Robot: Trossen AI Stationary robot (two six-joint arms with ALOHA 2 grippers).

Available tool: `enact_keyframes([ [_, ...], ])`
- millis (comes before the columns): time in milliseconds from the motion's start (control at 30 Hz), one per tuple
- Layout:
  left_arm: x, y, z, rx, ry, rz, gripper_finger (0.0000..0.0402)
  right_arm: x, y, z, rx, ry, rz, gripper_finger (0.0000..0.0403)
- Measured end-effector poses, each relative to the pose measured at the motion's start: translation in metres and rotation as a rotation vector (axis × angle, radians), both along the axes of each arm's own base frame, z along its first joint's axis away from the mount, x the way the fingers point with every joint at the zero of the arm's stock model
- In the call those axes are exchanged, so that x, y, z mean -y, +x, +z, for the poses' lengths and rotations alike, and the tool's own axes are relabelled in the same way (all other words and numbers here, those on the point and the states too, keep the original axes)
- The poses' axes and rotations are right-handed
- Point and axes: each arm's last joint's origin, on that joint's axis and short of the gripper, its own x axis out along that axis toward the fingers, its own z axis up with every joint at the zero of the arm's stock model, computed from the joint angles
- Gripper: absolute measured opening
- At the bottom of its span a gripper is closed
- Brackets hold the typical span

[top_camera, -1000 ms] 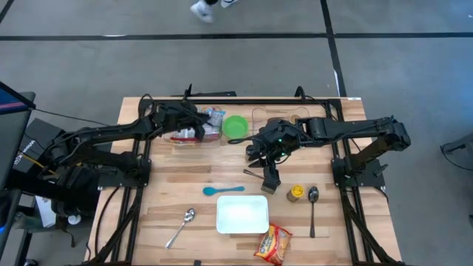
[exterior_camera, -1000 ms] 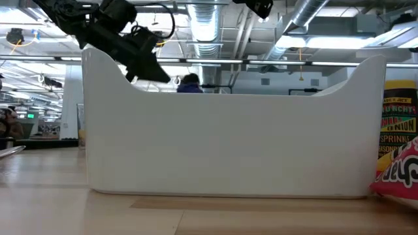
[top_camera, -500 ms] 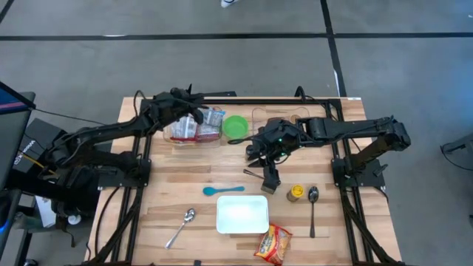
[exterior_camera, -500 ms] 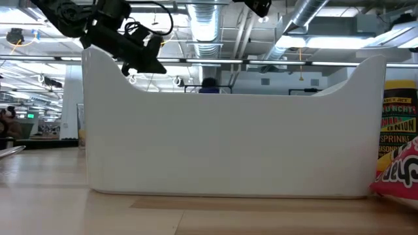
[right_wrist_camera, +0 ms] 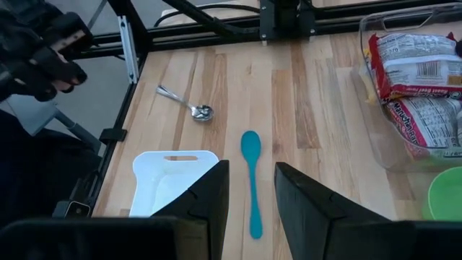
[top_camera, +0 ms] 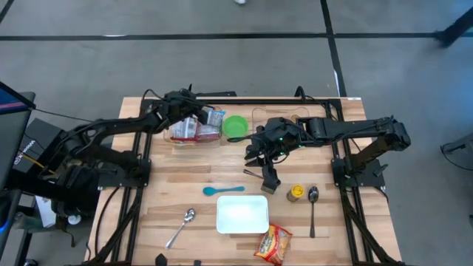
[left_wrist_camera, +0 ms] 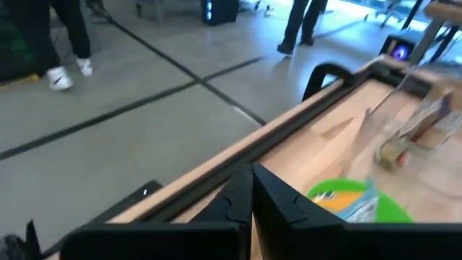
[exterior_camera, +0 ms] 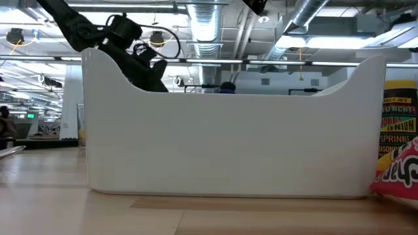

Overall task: Pick & Place Food Item
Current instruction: Put the blue noodle pack into the left transparent bin

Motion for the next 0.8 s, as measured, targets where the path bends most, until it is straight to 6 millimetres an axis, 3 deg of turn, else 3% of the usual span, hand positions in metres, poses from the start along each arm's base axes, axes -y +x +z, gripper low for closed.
enact_keyframes([
  [233, -0.002, 0.005, -0.013, -0.022, -0.059, -0.081, 0.0, 0.0, 0.0, 0.0, 0.0, 0.0, 0.0, 0.0107],
  [633, 0.016, 0.004, -0.018, -0.098, -0.202, -0.249, 0.0, 0.0, 0.0, 0.0, -0.005, 0.002, -0.002, 0.0107],
  [800, 0.033, -0.005, -0.004, -0.108, -0.22, -0.297, 0.0, 0.0, 0.003, -0.004, -0.021, 0.001, -0.001, 0.0107],
])
